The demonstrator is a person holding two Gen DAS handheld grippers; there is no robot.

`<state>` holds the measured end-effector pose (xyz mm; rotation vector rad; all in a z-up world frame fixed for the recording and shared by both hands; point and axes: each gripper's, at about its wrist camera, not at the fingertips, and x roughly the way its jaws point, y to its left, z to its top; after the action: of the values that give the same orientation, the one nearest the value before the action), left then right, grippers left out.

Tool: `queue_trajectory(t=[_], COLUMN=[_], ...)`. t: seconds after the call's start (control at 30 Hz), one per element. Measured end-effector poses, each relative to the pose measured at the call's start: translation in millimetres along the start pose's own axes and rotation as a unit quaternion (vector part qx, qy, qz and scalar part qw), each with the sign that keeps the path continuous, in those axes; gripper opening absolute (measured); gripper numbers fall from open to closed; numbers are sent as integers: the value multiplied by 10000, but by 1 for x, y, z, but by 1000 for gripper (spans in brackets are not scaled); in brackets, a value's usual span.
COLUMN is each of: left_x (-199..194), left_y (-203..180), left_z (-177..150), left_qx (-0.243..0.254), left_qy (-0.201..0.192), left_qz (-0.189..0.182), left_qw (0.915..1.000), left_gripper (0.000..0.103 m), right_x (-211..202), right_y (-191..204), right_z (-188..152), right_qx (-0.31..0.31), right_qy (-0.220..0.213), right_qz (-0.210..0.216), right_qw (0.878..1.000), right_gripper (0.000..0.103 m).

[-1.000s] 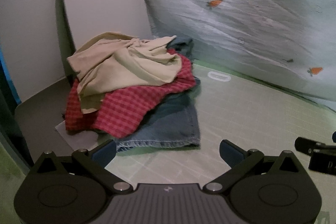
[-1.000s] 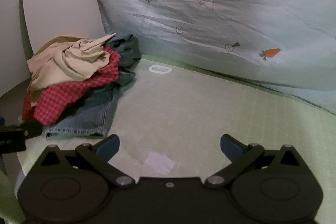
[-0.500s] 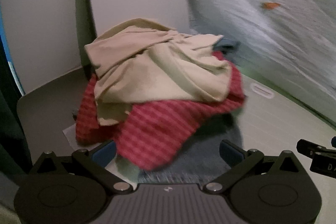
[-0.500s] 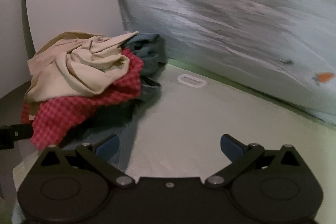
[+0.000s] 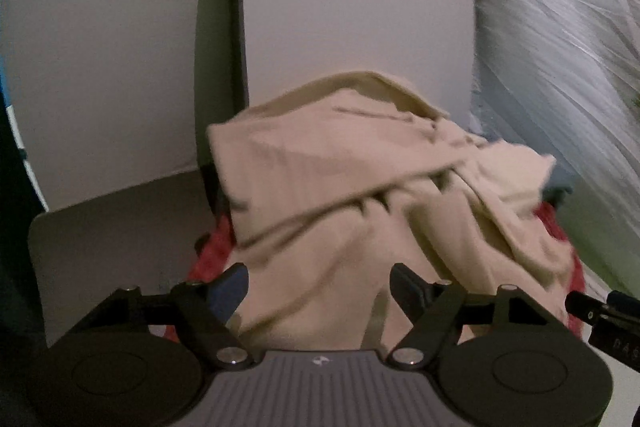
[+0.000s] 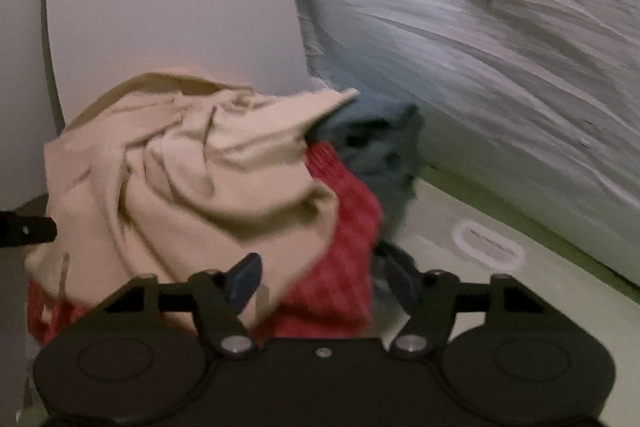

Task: Fold clothes
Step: 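Grasp the beige shirt with both grippers from the top of the pile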

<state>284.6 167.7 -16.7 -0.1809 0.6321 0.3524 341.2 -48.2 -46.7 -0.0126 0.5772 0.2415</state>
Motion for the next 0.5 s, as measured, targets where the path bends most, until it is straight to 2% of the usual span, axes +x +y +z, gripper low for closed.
queue_trajectory(t=[0.1,0.2,0.23,0.27,0.3,0.37,0.43,0.5], left_x=[25,41,42,42,42,38,32,23], left_y=[-3,-6,-6,-6,-6,-6,-9,-11], left_z=[9,12,12,12,13,12,11,11], left_qx=[22,-115,-132,-140,-147,-176,-92,-44], left_qy=[205,487,516,521,525,459,368,272], left_qz=[-163,-290,-326,-378,-432,-452,-440,-466], left_qw=[9997,9983,9981,9978,9976,9978,9983,9985], left_gripper=[79,78,73,69,62,45,20,11], right_x=[25,47,51,54,56,53,44,33], right_y=[5,6,5,3,1,0,7,11], right_z=[11,14,14,14,13,13,13,12], right_qx=[-12,21,83,148,227,270,23,-184], right_qy=[-8,176,212,244,253,249,119,-67], right_qz=[70,58,109,173,308,546,514,454], right_qw=[10000,9998,9997,9994,9989,9978,9986,9988], right_gripper=[66,66,66,60,53,20,12,10])
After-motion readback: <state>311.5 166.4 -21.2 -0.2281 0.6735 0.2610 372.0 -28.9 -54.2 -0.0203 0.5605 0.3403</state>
